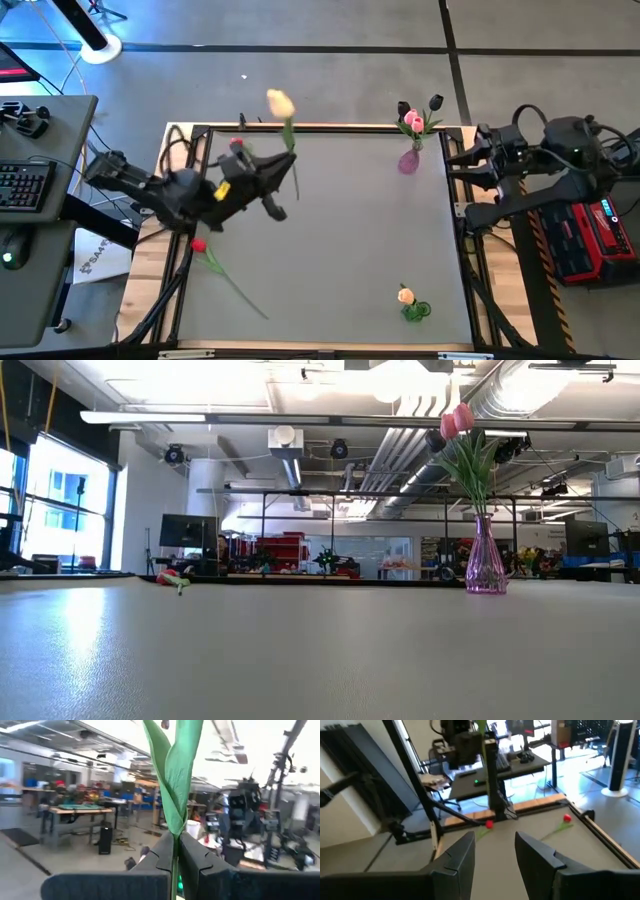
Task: Sort flowers into vase by color
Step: Put the white tulip into the green vase
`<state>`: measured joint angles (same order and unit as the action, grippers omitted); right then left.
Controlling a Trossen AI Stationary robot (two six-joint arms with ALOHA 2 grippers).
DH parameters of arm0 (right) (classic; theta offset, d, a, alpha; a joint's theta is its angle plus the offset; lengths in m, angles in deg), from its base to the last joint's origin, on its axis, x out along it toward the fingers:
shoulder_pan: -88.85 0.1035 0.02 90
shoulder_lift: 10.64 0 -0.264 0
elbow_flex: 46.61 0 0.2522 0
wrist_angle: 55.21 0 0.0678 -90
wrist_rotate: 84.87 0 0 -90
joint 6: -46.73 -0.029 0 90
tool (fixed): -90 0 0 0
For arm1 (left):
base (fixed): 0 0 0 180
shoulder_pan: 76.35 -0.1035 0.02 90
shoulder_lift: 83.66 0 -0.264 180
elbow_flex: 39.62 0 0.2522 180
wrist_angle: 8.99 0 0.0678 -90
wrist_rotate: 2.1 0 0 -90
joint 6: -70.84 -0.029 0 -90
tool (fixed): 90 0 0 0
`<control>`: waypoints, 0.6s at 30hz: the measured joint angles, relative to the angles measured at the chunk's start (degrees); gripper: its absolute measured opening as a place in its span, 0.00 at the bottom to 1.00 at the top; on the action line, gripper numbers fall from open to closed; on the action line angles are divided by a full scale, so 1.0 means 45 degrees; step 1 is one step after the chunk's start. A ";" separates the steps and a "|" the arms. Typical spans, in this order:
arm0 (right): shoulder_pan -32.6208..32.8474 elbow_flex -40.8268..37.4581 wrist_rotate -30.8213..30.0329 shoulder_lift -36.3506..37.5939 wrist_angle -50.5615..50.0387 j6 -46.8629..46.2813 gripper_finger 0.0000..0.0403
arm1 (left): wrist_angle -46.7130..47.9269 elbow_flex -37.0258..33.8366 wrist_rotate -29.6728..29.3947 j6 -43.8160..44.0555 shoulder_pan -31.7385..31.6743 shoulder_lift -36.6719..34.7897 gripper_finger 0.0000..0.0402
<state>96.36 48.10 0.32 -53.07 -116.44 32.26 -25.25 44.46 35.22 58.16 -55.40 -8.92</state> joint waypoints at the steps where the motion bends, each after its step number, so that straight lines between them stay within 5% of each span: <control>1: 0.0000 0.0000 0.0079 -0.0067 0.0154 0.0007 0.32 | 0.0414 0.0135 0.0448 0.0282 -0.0309 0.0098 0.00; 5: 0.0000 -0.0004 0.0314 -0.0344 0.0666 0.0105 0.32 | 0.1790 0.0696 0.2539 0.1658 -0.1687 0.0711 0.00; 10: 0.0000 -0.0005 0.0203 -0.0923 0.1167 0.0423 0.32 | 0.1980 0.1382 0.6673 0.2771 -0.3200 0.1939 0.00; 18: 0.0005 -0.0005 0.0424 -0.2575 0.3135 -0.0387 0.32 | 0.2007 0.2147 1.1831 0.3128 -0.4258 0.3366 0.00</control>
<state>96.38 48.08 2.23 -64.66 -102.33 30.52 -16.21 54.12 88.46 72.23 -74.56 6.22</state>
